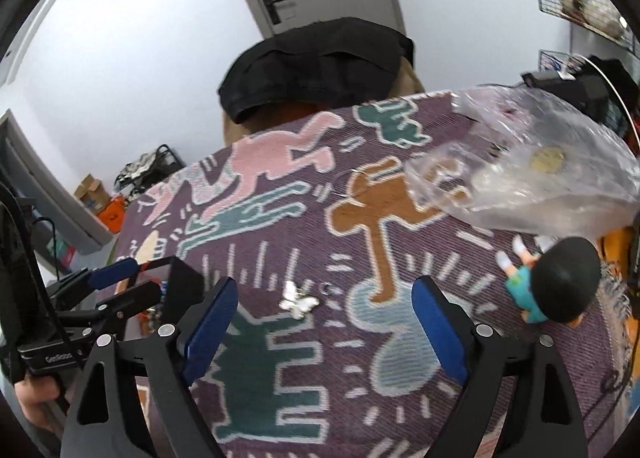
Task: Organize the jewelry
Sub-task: 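Move the left tool to the white butterfly pendant and close on it, then carry the butterfly pendant into the box with the left gripper while the right grasps the small ring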
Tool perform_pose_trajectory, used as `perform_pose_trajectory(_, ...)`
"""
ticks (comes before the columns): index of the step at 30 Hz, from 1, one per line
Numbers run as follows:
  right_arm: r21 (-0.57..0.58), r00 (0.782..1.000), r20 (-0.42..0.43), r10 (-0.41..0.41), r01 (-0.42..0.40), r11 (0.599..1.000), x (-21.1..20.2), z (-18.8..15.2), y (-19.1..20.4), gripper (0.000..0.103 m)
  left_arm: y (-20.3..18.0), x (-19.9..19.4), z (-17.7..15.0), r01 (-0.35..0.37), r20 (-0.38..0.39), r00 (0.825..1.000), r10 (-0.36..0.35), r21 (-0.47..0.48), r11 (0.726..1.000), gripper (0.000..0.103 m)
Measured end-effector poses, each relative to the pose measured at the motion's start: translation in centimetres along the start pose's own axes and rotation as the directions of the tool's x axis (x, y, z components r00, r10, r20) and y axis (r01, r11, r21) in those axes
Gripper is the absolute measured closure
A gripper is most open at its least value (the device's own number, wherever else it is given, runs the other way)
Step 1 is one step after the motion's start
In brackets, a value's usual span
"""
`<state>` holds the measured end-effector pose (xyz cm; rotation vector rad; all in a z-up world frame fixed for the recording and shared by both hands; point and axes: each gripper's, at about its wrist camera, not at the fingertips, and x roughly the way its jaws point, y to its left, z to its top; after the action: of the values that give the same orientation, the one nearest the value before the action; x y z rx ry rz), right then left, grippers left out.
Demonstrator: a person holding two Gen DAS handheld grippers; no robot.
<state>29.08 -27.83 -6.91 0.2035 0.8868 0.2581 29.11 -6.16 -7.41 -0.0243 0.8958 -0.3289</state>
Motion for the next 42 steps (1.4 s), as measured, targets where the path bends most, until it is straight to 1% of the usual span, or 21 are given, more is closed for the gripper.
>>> perform_pose_trajectory(6, 0.054, 1.0, -0.013, -0.02, 0.021, 0.998, 0.2, -0.8, -2.7, 0.014, -2.6, 2.3, 0.1, 0.017, -0.045, 0.999, -0.015, 0.057, 0.998, 0.024)
perform_pose_trajectory(12, 0.083, 0.999, -0.003, -0.039, 0.04, 0.996, -0.3, -1.5, -4.8, 0.014, -4.6, 5.0, 0.1, 0.033, -0.093, 0.995, -0.024, 0.099, 0.995, 0.024)
perform_pose_trajectory(18, 0.085, 0.999, 0.01, -0.052, 0.051, 0.995, -0.8, -2.0, -6.4, 0.014, -6.2, 7.8, -0.2, 0.021, -0.135, 0.991, 0.0, 0.155, 0.988, 0.024)
perform_pose_trajectory(23, 0.086, 0.999, 0.014, -0.044, 0.043, 0.995, -0.9, -2.4, -7.4, 0.015, -7.4, 9.6, -0.6, 0.016, -0.16, 0.987, 0.017, 0.2, 0.98, 0.025)
perform_pose_trajectory(25, 0.093, 0.999, 0.013, -0.037, 0.036, 0.995, -0.8, -2.5, -7.8, 0.015, -7.9, 10.3, -0.7, 0.014, -0.169, 0.985, 0.024, 0.219, 0.976, 0.028)
perform_pose_trajectory(27, 0.101, 0.999, 0.014, -0.034, 0.032, 0.994, -0.7, -2.6, -8.2, 0.016, -8.2, 11.0, -0.7, 0.008, -0.184, 0.982, 0.035, 0.23, 0.973, 0.034)
perform_pose_trajectory(29, 0.107, 1.0, 0.012, -0.028, 0.026, 0.994, -0.6, -2.7, -8.5, 0.018, -8.2, 11.7, -0.7, 0.002, -0.194, 0.98, 0.045, 0.237, 0.971, 0.035)
perform_pose_trajectory(31, 0.109, 1.0, 0.007, -0.022, 0.021, 0.994, -0.4, -2.7, -8.6, 0.019, -8.1, 12.4, -0.7, -0.004, -0.203, 0.978, 0.053, 0.232, 0.973, 0.039)
perform_pose_trajectory(32, 0.106, 1.0, 0.005, -0.019, 0.018, 0.994, -0.3, -2.8, -8.6, 0.019, -8.0, 12.7, -0.7, 0.001, -0.213, 0.976, 0.047, 0.223, 0.975, 0.048)
perform_pose_trajectory(33, 0.104, 1.0, 0.005, -0.017, 0.016, 0.994, -0.3, -2.8, -8.5, 0.02, -7.9, 13.1, -0.8, 0.008, -0.224, 0.974, 0.042, 0.216, 0.976, 0.052)
perform_pose_trajectory(34, 0.102, 1.0, 0.004, -0.015, 0.014, 0.995, -0.2, -2.8, -8.4, 0.02, -7.8, 12.9, -0.7, 0.01, -0.204, 0.978, 0.035, 0.216, 0.976, 0.057)
perform_pose_trajectory(35, 0.099, 1.0, 0.002, -0.011, 0.011, 0.995, 0.0, -2.8, -8.3, 0.023, -7.8, 12.9, -0.7, 0.011, -0.205, 0.978, 0.034, 0.216, 0.976, 0.062)
perform_pose_trajectory(38, 0.084, 1.0, -0.009, -0.004, 0.005, 0.996, 0.5, -2.7, -7.7, 0.033, -7.4, 12.6, -0.5, 0.025, -0.205, 0.979, 0.016, 0.197, 0.98, 0.062)
perform_pose_trajectory(39, 0.077, 1.0, -0.014, -0.001, 0.002, 0.997, 0.7, -2.7, -7.5, 0.035, -7.3, 12.2, -0.4, 0.021, -0.193, 0.981, 0.018, 0.198, 0.98, 0.062)
perform_pose_trajectory(42, 0.058, 1.0, -0.021, 0.005, -0.004, 0.998, 1.2, -2.6, -6.8, 0.036, -6.6, 10.8, -0.1, 0.008, -0.159, 0.987, 0.023, 0.193, 0.981, 0.062)
